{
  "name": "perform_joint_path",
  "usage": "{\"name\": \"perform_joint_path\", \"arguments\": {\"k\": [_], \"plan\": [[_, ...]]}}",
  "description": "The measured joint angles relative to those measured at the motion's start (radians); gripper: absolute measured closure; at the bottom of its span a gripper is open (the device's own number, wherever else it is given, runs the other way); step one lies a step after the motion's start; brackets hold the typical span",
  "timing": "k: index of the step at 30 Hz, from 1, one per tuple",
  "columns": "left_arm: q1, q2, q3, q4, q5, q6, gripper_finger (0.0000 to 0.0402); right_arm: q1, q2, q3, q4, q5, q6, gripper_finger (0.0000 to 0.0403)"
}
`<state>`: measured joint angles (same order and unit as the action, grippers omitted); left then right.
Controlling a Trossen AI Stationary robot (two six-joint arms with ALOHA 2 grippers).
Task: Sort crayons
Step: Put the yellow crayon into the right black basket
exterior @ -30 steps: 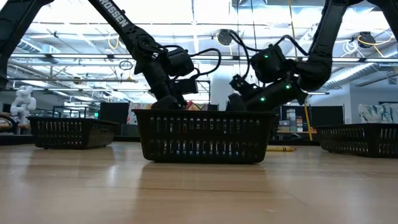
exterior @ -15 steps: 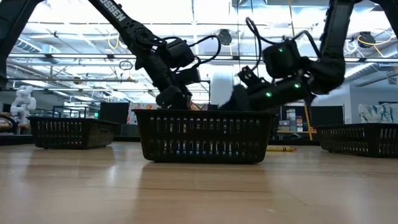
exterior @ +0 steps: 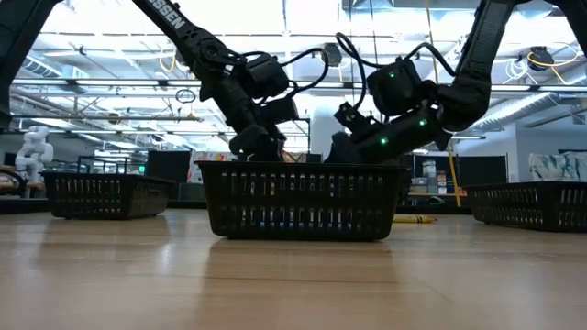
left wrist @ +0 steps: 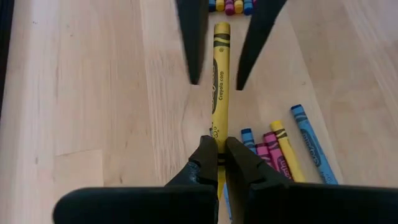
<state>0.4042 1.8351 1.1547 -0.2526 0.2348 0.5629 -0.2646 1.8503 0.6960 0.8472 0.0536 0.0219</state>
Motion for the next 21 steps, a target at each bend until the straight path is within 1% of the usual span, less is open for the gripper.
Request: {"name": "perform_joint_path", "arguments": {"k": [3, 7, 9, 11, 13, 15, 17, 19, 21], "plan": [[0.000, 0.000, 0.000, -0.004, 0.000, 0.000, 0.0399, 0.000, 0.000, 0.000, 0.012, -0.029, 0.000, 0.0348], [0.000, 0.000, 0.000, -0.005, 0.000, 0.001, 0.0399, -0.001, 0.000, 0.000, 0.011, -0.032, -0.001, 0.0392], [0.000, 0.000, 0.000, -0.005, -0.001, -0.002, 0.0392, -0.001, 0.000, 0.000, 0.011, -0.032, -0.005, 0.0395], [0.002, 0.000, 0.000, -0.003, -0.024, 0.001, 0.0377, -0.002, -0.005, 0.000, 0.000, -0.025, -0.007, 0.0392], [0.008, -0.004, 0.006, -0.031, -0.105, 0.000, 0.0353, -0.010, -0.033, 0.001, -0.058, -0.003, -0.003, 0.0394], [0.028, -0.024, 0.007, -0.094, -0.192, -0.007, 0.0321, -0.017, -0.101, 0.000, -0.175, 0.028, 0.014, 0.0398], [0.049, -0.045, 0.010, -0.127, -0.247, -0.032, 0.0286, -0.016, -0.212, 0.000, -0.335, 0.088, 0.017, 0.0398], [0.074, -0.073, 0.004, -0.167, -0.254, -0.099, 0.0254, -0.003, -0.342, 0.002, -0.511, 0.181, 0.050, 0.0399], [0.095, -0.099, -0.026, -0.167, -0.251, -0.177, 0.0233, 0.037, -0.480, 0.002, -0.740, 0.277, 0.149, 0.0400]]}}
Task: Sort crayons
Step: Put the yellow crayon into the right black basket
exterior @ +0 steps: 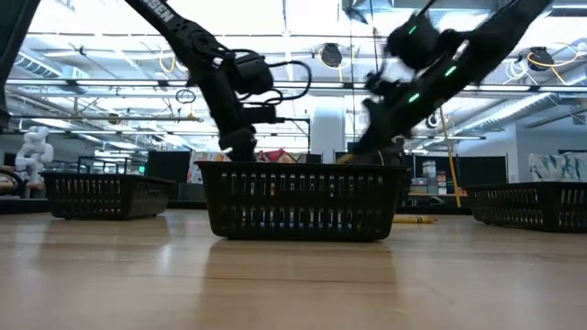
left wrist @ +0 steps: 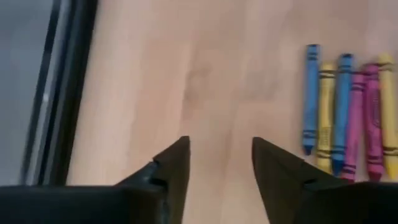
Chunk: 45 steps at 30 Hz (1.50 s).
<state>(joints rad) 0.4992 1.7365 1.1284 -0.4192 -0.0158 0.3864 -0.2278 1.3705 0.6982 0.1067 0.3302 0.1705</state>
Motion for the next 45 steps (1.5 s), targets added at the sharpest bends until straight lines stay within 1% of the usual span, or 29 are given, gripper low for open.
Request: {"name": "perform_joint_path", "arguments": {"k": [3, 4, 6, 8, 10, 12, 14, 15, 18, 22, 25, 27, 29, 31, 33, 34, 35, 38, 39, 42, 43, 45], "plan": [[0.014, -0.080, -0.128, 0.093, -0.003, -0.068, 0.0222, 0.117, -0.181, 0.000, -0.334, 0.128, 0.260, 0.0400], [0.007, -0.115, -0.179, 0.158, 0.000, -0.077, 0.0221, 0.161, -0.231, 0.000, -0.447, 0.162, 0.367, 0.0401], [-0.016, -0.189, -0.286, 0.290, 0.010, -0.097, 0.0220, 0.246, -0.311, -0.001, -0.655, 0.194, 0.598, 0.0401], [-0.043, -0.264, -0.385, 0.411, 0.013, -0.137, 0.0219, 0.314, -0.361, -0.002, -0.823, 0.190, 0.811, 0.0401], [-0.076, -0.342, -0.462, 0.507, 0.010, -0.198, 0.0219, 0.373, -0.381, -0.002, -0.967, 0.160, 0.989, 0.0402], [-0.118, -0.420, -0.522, 0.597, 0.012, -0.242, 0.0219, 0.410, -0.382, -0.002, -1.099, 0.120, 1.120, 0.0402], [-0.159, -0.492, -0.569, 0.641, 0.013, -0.248, 0.0219, 0.432, -0.366, -0.002, -1.226, 0.084, 1.249, 0.0402], [-0.178, -0.526, -0.583, 0.658, 0.013, -0.248, 0.0219, 0.441, -0.358, -0.003, -1.255, 0.065, 1.294, 0.0402], [-0.237, -0.623, -0.610, 0.676, 0.006, -0.251, 0.0219, 0.455, -0.332, -0.002, -1.234, 0.076, 1.308, 0.0400], [-0.300, -0.717, -0.631, 0.664, -0.034, -0.250, 0.0219, 0.465, -0.314, 0.000, -1.118, 0.114, 1.242, 0.0397], [-0.330, -0.771, -0.630, 0.624, -0.049, -0.250, 0.0219, 0.484, -0.315, 0.056, -1.145, 0.114, 1.241, 0.0397], [-0.344, -0.789, -0.630, 0.608, -0.053, -0.251, 0.0219, 0.502, -0.313, 0.126, -1.203, 0.066, 1.272, 0.0399], [-0.359, -0.803, -0.631, 0.576, -0.057, -0.265, 0.0219, 0.519, -0.297, 0.208, -1.305, -0.010, 1.315, 0.0400], [-0.376, -0.803, -0.631, 0.576, -0.057, -0.285, 0.0219, 0.535, -0.265, 0.295, -1.433, -0.075, 1.368, 0.0400], [-0.396, -0.802, -0.631, 0.566, -0.057, -0.302, 0.0219, 0.547, -0.216, 0.379, -1.611, -0.134, 1.434, 0.0401], [-0.407, -0.801, -0.631, 0.566, -0.057, -0.303, 0.0219, 0.551, -0.192, 0.410, -1.681, -0.149, 1.464, 0.0401], [-0.421, -0.800, -0.631, 0.569, -0.057, -0.303, 0.0219, 0.556, -0.172, 0.425, -1.686, -0.147, 1.477, 0.0401], [-0.462, -0.798, -0.631, 0.573, -0.057, -0.303, 0.0219, 0.558, -0.151, 0.396, -1.580, -0.057, 1.439, 0.0401], [-0.475, -0.798, -0.631, 0.578, -0.063, -0.303, 0.0219, 0.553, -0.131, 0.376, -1.570, -0.045, 1.437, 0.0401], [-0.511, -0.798, -0.631, 0.580, -0.077, -0.302, 0.0219, 0.523, -0.067, 0.296, -1.683, -0.102, 1.468, 0.0401], [-0.521, -0.798, -0.631, 0.581, -0.079, -0.302, 0.0219, 0.518, -0.054, 0.272, -1.687, -0.102, 1.487, 0.0401], [-0.541, -0.798, -0.631, 0.581, -0.079, -0.302, 0.0219, 0.516, -0.055, 0.220, -1.633, -0.057, 1.493, 0.0400]]}}
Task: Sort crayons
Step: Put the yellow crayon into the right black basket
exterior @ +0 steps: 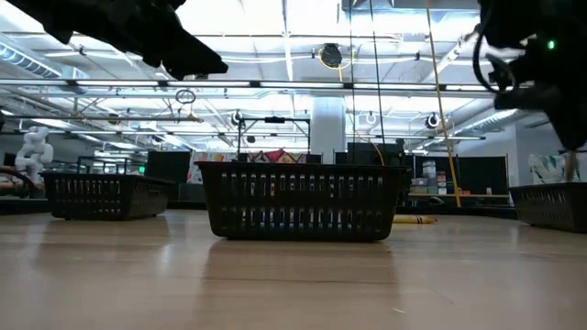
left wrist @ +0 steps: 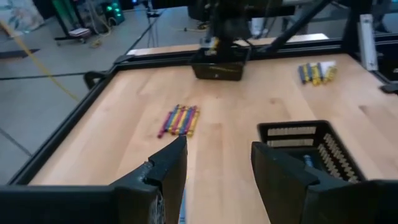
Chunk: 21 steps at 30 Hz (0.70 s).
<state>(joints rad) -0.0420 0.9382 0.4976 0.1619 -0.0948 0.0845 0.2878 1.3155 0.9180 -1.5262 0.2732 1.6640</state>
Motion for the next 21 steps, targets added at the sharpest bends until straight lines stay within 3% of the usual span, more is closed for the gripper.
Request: {"name": "perform_joint_path", "arguments": {"k": [3, 6, 15, 21], "plan": [[-0.023, 0.000, 0.000, 0.001, -0.015, 0.000, 0.0219, -0.010, 0.004, -0.050, 0.150, 0.067, -0.014, 0.0399], [-0.040, 0.000, 0.000, 0.012, -0.019, 0.000, 0.0219, -0.025, 0.004, -0.092, 0.192, 0.082, -0.027, 0.0398], [-0.093, 0.000, 0.000, 0.025, -0.072, -0.001, 0.0219, -0.032, 0.006, -0.180, 0.473, 0.256, -0.142, 0.0397], [-0.107, 0.000, 0.000, 0.034, -0.105, -0.001, 0.0219, -0.067, 0.005, -0.183, 0.533, 0.363, -0.174, 0.0397]]}}
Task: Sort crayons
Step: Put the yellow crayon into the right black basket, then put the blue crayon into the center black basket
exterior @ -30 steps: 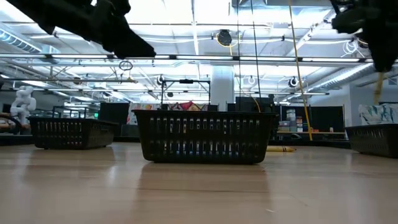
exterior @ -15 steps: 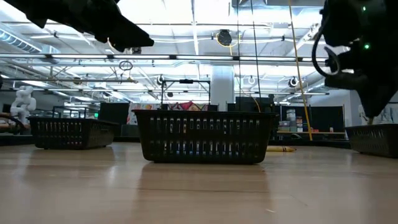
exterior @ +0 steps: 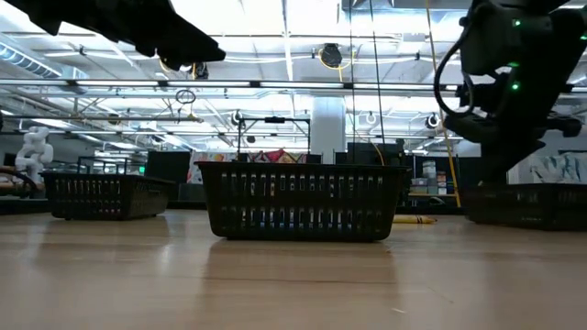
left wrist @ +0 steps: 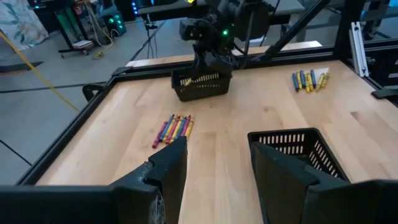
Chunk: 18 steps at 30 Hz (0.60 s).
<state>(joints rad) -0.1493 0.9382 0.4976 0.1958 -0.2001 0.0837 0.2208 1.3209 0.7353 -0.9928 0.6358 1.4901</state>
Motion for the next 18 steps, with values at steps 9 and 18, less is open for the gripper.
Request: {"name": "perform_joint_path", "arguments": {"k": [9, 18], "plan": [[-0.002, 0.000, 0.000, -0.002, 0.000, -0.001, 0.0219, -0.060, 0.000, 0.000, -0.017, -0.033, -0.033, 0.0365], [-0.002, 0.000, 0.000, -0.004, 0.000, -0.003, 0.0219, -0.063, -0.015, 0.058, -0.189, -0.078, -0.063, 0.0227]]}}
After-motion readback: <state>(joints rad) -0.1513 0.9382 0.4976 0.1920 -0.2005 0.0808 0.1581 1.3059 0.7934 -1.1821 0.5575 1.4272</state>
